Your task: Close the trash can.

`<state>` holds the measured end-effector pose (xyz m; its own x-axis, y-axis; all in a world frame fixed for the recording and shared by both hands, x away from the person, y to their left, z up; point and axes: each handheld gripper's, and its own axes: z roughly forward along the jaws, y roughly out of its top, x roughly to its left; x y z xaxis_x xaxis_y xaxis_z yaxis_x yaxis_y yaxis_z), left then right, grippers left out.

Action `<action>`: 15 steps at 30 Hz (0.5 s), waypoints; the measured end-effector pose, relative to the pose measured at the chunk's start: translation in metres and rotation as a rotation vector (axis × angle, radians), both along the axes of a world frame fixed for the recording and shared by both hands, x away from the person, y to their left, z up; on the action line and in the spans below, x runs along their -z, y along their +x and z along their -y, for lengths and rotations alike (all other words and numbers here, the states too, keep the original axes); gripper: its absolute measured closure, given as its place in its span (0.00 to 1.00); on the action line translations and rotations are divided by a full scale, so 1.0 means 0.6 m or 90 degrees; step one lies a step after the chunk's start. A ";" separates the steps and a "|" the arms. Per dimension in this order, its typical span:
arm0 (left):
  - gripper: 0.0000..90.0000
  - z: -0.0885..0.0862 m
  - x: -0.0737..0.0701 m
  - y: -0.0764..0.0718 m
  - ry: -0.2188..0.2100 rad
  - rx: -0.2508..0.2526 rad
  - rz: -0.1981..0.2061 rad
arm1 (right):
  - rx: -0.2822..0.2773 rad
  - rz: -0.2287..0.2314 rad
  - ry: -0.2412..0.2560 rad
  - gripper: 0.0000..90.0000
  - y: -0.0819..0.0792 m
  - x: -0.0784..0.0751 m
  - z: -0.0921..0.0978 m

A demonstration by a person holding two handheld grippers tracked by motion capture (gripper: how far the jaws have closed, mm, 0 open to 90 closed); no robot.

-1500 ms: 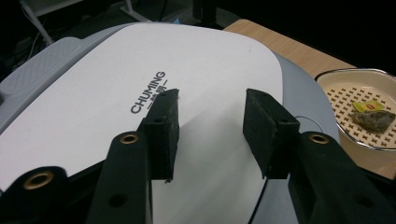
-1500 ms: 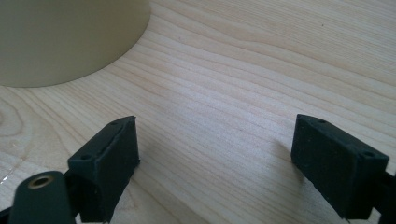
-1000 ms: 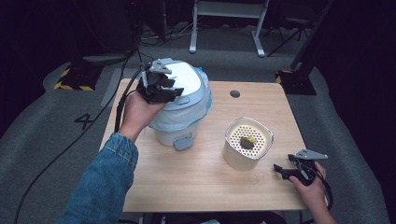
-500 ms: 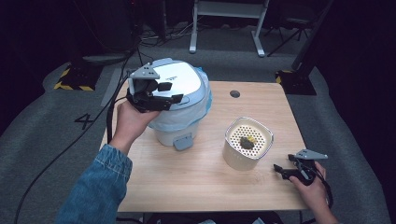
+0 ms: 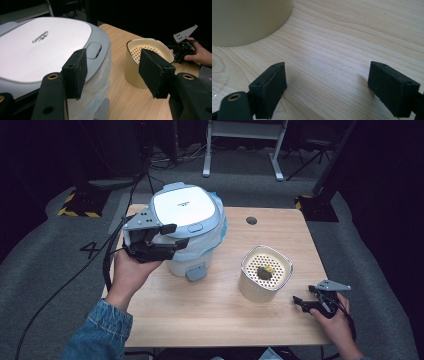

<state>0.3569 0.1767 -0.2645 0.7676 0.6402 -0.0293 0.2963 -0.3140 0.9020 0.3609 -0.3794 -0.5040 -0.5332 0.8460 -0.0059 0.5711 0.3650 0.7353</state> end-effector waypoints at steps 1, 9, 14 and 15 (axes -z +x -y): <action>0.45 -0.003 0.003 -0.003 -0.001 -0.003 -0.003 | 0.000 0.000 0.000 0.17 0.000 0.000 0.000; 0.45 -0.024 0.035 -0.032 0.003 -0.023 -0.014 | 0.000 0.000 0.000 0.17 0.000 0.000 0.000; 0.44 -0.038 0.054 -0.045 0.006 -0.028 -0.023 | 0.000 0.000 0.000 0.17 0.000 0.000 0.000; 0.43 -0.041 0.058 -0.048 0.008 -0.032 -0.022 | 0.000 0.000 0.000 0.17 0.000 0.000 0.000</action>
